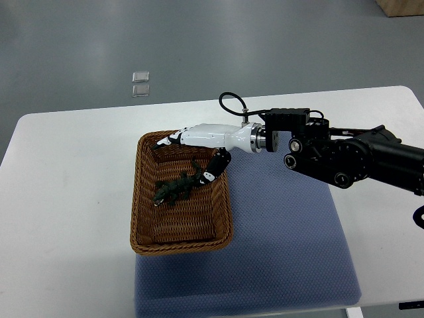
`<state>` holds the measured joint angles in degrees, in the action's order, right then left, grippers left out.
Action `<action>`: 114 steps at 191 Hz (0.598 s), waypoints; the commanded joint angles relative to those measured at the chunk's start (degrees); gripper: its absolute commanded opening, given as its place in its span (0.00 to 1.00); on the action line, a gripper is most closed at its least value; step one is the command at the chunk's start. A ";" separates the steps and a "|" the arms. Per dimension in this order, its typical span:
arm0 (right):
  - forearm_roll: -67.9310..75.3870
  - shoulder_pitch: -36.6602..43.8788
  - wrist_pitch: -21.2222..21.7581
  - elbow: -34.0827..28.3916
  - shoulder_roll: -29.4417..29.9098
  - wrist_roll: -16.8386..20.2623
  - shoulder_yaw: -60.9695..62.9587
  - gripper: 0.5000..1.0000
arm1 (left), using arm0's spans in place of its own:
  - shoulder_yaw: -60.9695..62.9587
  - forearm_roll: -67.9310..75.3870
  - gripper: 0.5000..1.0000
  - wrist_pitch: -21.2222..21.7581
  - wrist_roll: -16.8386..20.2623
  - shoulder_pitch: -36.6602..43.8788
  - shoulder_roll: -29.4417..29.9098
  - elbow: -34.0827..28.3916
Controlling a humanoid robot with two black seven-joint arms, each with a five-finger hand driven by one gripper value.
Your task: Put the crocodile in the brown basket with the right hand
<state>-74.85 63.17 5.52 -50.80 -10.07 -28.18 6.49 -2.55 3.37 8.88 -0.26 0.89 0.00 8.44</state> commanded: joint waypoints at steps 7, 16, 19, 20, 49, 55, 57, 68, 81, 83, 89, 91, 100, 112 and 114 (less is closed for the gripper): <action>11.21 0.55 2.47 0.00 -2.32 0.40 0.10 0.85 | 0.00 0.05 1.00 0.00 0.00 -0.01 0.00 0.00; 15.86 0.55 4.05 0.00 -3.46 0.40 0.98 0.85 | 0.00 -0.03 1.00 0.00 0.00 -0.01 0.00 0.00; 16.84 0.55 4.32 0.00 -3.64 0.40 1.24 0.85 | 0.00 0.05 1.00 0.00 0.00 -0.01 0.00 0.00; 17.62 0.46 4.49 0.00 -3.90 0.49 1.50 0.86 | 0.00 0.05 1.00 0.00 0.00 -0.01 0.00 0.00; 29.22 -0.77 9.50 0.00 -5.66 3.39 8.53 0.86 | 0.00 -0.03 1.00 0.09 0.00 -0.01 0.00 0.00; 31.69 -1.47 10.99 0.18 -6.01 4.62 9.76 0.86 | 0.00 -0.03 1.00 0.00 0.00 -0.01 0.00 0.00; 32.48 -1.73 11.43 0.35 -6.10 5.06 10.20 0.86 | 0.00 0.05 1.00 0.00 0.00 -0.01 0.00 0.00; 36.26 -2.88 12.14 1.93 -6.45 7.78 11.87 0.86 | 0.00 -0.03 1.00 0.00 0.00 -0.01 0.00 0.00; 40.92 -3.58 12.93 5.19 -5.92 11.65 13.28 0.86 | 0.00 -0.03 1.00 0.00 0.00 -0.01 0.00 0.00; 41.80 -3.67 12.93 5.72 -5.83 12.27 13.37 0.86 | 0.00 -0.03 1.00 0.00 0.00 -0.01 0.00 0.00; 44.78 -3.84 13.02 7.47 -5.75 13.93 13.72 0.86 | 0.00 0.05 1.00 0.00 0.00 -0.01 0.00 0.00; 45.92 -3.84 13.02 8.00 -5.66 14.37 13.81 0.86 | 0.00 0.05 1.00 0.00 0.00 -0.01 0.00 0.00; 50.68 -4.20 13.20 9.67 -5.66 16.31 13.90 0.86 | 0.00 0.05 1.00 0.00 0.00 -0.01 0.00 0.00; 58.32 -4.63 13.20 11.25 -5.83 18.95 13.99 0.86 | 0.00 0.05 1.00 0.00 0.00 -0.01 0.00 0.00; 59.55 -4.72 13.28 11.43 -5.83 19.48 13.99 0.86 | 0.00 -0.03 1.00 0.00 0.00 -0.01 0.00 0.00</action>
<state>-26.35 59.14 18.56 -42.22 -15.85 -13.03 20.19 -2.55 3.40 8.88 -0.26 0.87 0.00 8.44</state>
